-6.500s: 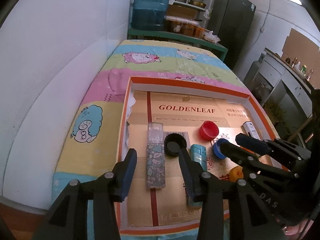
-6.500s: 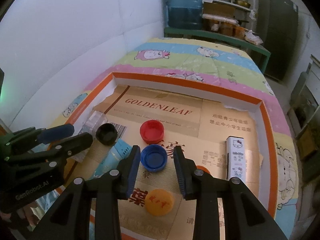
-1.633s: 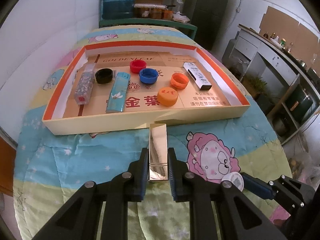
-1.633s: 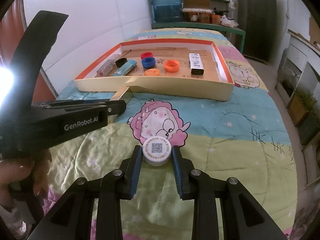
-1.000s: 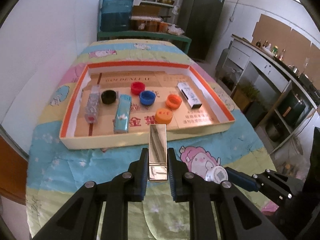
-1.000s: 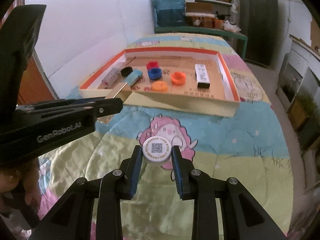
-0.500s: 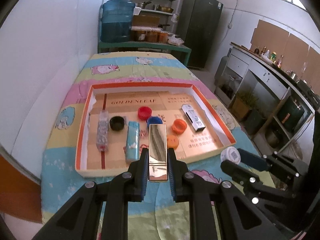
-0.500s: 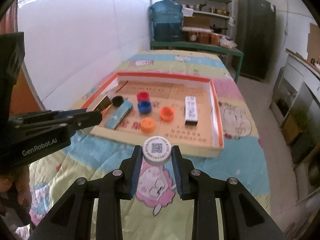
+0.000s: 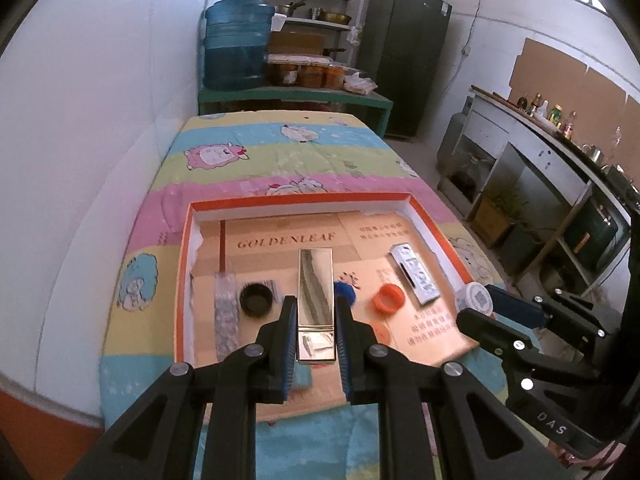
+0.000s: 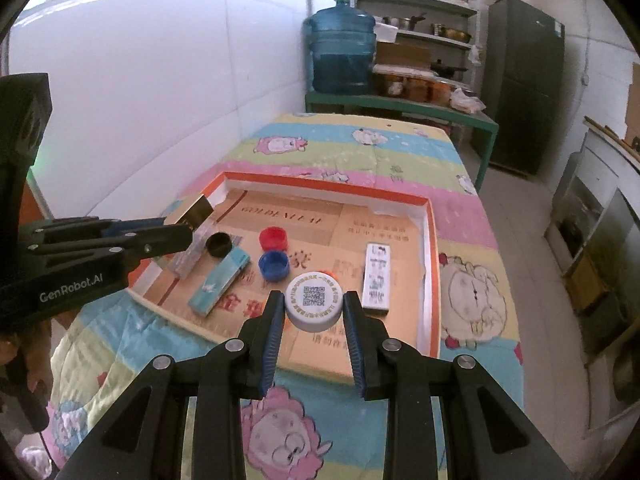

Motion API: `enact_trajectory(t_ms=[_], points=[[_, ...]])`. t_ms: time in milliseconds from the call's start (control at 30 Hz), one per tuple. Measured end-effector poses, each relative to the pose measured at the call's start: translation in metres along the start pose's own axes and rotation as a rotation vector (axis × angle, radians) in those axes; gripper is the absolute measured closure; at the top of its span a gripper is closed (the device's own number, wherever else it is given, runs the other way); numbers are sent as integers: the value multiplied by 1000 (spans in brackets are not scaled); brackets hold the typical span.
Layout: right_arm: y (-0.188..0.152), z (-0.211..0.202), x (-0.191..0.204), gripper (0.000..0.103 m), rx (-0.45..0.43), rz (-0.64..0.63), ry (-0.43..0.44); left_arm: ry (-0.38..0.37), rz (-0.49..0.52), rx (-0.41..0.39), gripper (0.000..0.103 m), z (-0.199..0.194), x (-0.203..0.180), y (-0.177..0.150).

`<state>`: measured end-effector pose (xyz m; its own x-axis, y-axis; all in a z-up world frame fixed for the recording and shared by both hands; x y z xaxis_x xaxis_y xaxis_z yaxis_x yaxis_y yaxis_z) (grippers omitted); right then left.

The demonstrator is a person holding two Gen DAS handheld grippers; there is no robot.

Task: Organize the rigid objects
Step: 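Carry the gold box and white tin over the tray with both grippers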

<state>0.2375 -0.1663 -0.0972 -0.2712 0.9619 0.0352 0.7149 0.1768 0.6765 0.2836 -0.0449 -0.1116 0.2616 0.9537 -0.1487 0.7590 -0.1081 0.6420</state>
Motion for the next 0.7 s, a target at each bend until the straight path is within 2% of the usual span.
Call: enact_trajectory(t_ms=[167,333,700], points=[[15,16,-6,73,14,7,36,20,-1,11,85,17,11,18],[32,37,-15,73,31,-17,29,42,-5,29,85,37,24,33],[58,76,-29,73,79,-27,57,59,-12,86,85,74,36,52]])
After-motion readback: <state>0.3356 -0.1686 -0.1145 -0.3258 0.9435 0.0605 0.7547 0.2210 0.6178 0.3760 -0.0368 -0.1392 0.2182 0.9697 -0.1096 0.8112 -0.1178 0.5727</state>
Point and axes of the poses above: each gripper's, at about its wrist camera, not at the fingertips, and z roughly the way its jaws point, x to its left, y to its top, the point moved 8 cm from there along z, roughly the way its jaws point, and after that the axes turned 3 degrees about x, right-handed, at the moved point
